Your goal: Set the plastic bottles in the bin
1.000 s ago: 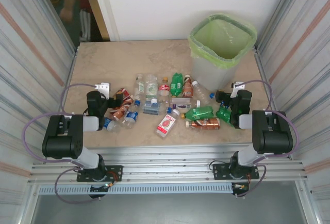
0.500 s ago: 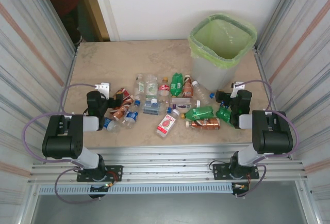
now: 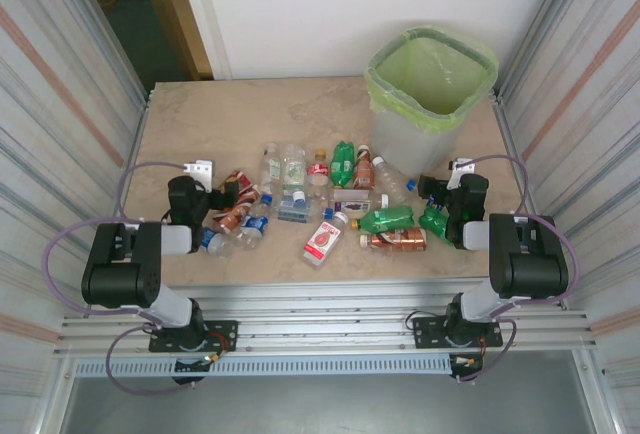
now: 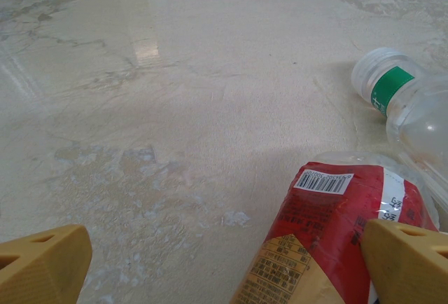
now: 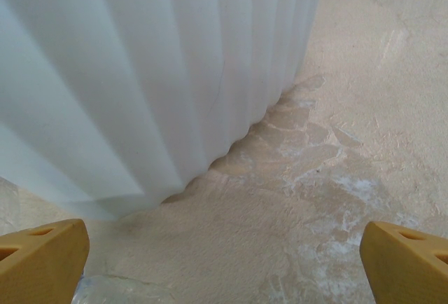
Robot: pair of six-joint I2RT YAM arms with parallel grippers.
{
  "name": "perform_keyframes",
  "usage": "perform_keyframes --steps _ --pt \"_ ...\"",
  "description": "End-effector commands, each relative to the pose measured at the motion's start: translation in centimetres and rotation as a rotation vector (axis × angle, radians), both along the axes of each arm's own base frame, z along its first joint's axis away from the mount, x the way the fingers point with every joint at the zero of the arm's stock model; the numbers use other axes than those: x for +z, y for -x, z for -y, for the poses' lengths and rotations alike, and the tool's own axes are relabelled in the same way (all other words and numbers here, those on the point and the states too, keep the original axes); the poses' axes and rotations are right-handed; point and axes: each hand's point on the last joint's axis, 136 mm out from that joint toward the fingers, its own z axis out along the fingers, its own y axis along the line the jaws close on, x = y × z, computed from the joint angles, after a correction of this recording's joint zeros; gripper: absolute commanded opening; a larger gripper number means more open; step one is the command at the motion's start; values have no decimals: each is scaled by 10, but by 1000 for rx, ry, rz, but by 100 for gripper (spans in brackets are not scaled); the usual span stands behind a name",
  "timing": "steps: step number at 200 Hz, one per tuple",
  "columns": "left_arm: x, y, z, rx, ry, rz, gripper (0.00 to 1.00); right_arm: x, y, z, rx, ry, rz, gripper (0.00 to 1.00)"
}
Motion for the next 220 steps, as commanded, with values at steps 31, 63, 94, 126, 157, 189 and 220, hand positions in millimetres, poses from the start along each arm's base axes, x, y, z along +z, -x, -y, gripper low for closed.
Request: perform_keyframes --steps 31,63,94,126,157,189,220 --pt "7 -4 2 -9 12 18 99 5 -5 1 -14 -11 12 98" --pt "7 -3 2 -11 12 19 99 7 -5 1 -15 -10 17 98" --pt "10 -3 -2 11 14 27 99 11 -5 3 -23 -6 13 98" --pt "22 1 -8 48 17 49 99 21 0 7 -53 -4 26 98" --pt "36 6 -14 80 19 60 99 34 9 16 -101 9 42 98" --pt "49 14 -21 133 33 64 99 46 25 28 -166 32 43 98" --pt "68 24 -33 232 97 82 99 62 43 39 -224 12 80 98"
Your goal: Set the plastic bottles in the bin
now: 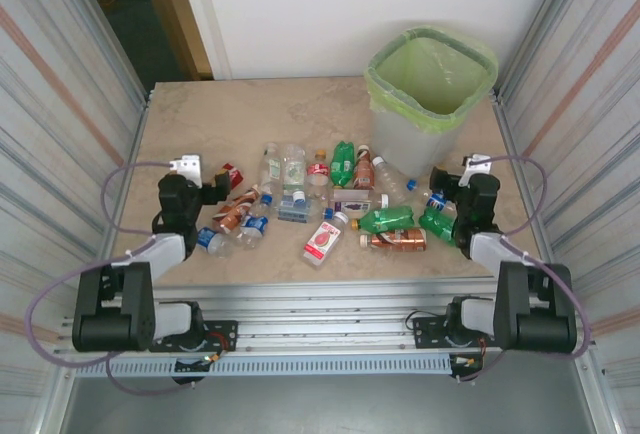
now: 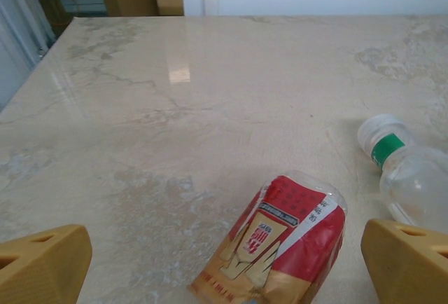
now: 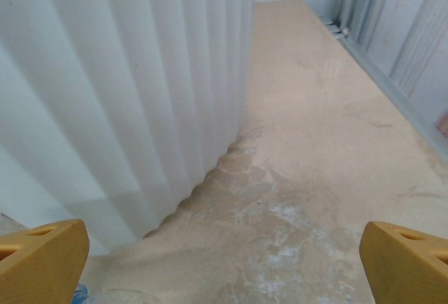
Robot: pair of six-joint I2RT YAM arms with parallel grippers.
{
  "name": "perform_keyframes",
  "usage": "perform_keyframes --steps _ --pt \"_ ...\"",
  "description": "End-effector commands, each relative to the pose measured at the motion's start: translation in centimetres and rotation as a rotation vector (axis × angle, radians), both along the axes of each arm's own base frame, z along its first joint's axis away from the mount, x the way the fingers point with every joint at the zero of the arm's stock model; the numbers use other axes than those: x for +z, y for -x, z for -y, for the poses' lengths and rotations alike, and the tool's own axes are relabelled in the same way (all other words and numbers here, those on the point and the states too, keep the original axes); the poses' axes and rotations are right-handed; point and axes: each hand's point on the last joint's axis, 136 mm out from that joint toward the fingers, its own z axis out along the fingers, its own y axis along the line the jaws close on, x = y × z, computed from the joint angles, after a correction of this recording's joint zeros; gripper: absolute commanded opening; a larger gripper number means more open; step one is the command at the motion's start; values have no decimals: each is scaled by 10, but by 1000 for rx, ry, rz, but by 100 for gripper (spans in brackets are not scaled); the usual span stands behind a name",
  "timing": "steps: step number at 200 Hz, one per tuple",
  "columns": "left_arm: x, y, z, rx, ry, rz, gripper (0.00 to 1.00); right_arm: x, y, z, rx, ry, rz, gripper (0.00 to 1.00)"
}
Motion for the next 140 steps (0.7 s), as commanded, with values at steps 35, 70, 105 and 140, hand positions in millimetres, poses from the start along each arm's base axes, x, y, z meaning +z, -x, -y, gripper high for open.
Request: perform_keyframes --steps 35,70,105,140 --pt "35 16 -17 155 175 -13 99 26 42 23 -138 -46 39 98" --pt "44 23 -13 148 214 -46 99 49 72 30 -217 -96 77 98" --pt "45 10 15 -47 130 -198 99 65 100 40 -329 -192 83 98" --pt "27 -8 21 -139 34 -371 99 72 113 40 -369 -258 55 98"
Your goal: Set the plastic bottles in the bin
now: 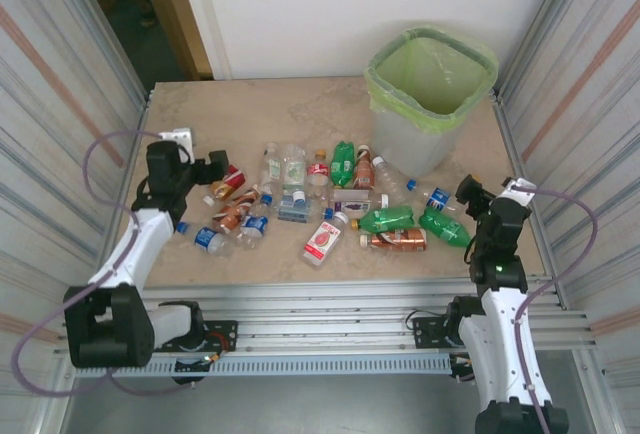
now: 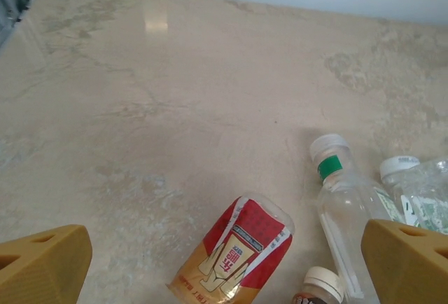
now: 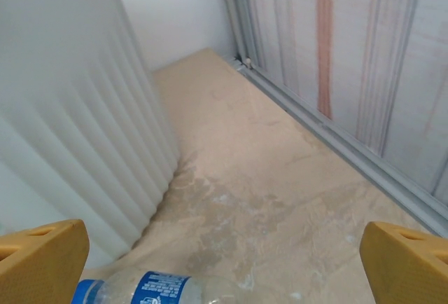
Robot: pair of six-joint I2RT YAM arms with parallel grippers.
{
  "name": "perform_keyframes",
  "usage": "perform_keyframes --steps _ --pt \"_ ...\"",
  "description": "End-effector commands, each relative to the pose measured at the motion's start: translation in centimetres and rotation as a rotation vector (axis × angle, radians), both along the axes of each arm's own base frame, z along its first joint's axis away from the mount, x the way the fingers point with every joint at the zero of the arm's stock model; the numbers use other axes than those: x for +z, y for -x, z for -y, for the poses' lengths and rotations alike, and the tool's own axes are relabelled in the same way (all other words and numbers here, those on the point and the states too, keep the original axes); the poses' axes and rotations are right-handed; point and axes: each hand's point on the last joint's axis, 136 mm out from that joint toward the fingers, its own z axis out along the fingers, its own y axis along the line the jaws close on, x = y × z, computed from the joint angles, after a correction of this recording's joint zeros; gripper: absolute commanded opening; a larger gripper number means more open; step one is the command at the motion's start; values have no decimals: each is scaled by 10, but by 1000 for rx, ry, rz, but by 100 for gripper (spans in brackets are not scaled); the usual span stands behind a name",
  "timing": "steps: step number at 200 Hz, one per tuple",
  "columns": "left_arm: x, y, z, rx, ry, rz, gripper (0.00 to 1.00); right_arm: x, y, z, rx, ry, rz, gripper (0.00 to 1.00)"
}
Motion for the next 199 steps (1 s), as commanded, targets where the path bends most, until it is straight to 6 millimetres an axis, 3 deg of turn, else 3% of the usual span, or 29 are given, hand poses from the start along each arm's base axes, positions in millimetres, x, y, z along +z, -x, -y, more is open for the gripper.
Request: perform_keyframes --steps 1,34,73,111,199 --pt "-26 4 8 -123 -74 -166 99 -2 15 5 -67 -84 -49 98" --pt "-48 -1 14 -208 -158 -284 99 3 14 4 -66 -111 -96 98" --pt "-87 3 23 -272 -292 -466 99 1 6 0 -64 -140 -160 98" --pt "-115 3 18 -268 -369 -597 99 4 -3 -7 -42 -130 -179 98" --pt "-141 -11 11 -244 -376 -643 88 2 -6 -16 -23 -107 -181 98"
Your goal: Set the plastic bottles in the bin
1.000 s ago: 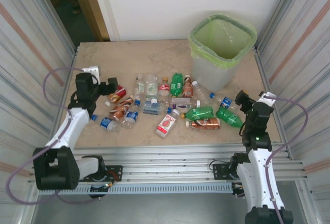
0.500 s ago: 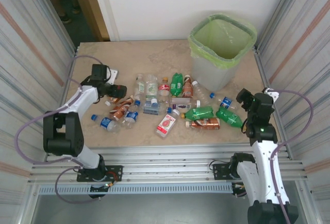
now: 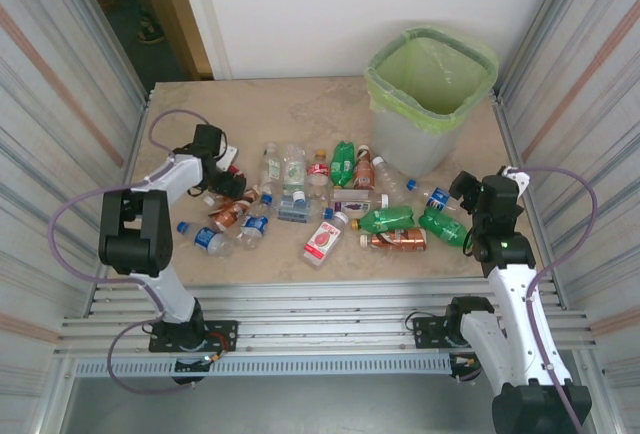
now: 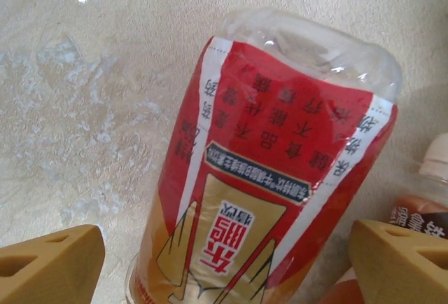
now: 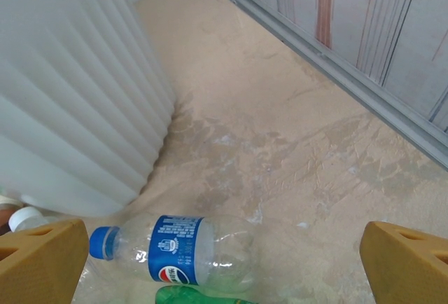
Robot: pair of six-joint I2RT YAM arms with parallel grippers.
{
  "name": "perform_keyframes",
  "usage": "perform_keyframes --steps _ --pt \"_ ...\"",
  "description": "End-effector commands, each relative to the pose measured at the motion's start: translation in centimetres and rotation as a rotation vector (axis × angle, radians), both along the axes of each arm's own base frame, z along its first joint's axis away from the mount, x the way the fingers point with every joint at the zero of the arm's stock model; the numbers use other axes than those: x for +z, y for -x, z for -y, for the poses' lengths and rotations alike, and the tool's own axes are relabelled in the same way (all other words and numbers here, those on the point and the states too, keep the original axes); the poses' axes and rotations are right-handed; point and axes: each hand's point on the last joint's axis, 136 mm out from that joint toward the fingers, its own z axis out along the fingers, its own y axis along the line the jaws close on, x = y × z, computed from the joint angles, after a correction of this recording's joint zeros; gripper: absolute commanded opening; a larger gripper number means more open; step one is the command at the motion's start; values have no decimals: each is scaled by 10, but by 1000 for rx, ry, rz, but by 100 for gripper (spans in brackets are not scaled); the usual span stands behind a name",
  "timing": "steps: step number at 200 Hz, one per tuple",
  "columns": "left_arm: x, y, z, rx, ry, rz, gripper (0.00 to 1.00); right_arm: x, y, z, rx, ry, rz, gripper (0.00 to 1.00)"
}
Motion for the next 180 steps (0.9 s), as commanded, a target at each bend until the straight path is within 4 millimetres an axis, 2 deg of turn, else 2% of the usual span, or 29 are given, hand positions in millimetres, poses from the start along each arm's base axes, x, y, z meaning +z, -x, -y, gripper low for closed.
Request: perform_keyframes --steps 1,26,76,110,135,156,180 --pt "-5 -6 -6 6 -12 -12 88 12 0 2 -25 -1 30 98" --pt "-13 -8 -9 15 0 -34 85 13 0 1 -22 3 31 98" --pt "-23 -14 -7 14 26 -51 74 11 -2 -1 -17 0 29 98" --pt "-24 -18 -6 11 31 -54 58 14 -3 -3 -11 -2 31 98" --pt "-10 -22 -4 15 51 -18 44 22 -3 -5 0 -7 40 98" --pt "10 -22 1 15 85 38 43 31 -4 -11 24 -19 52 98" --pt "47 -21 9 17 151 148 41 48 -7 -24 85 -53 77 98"
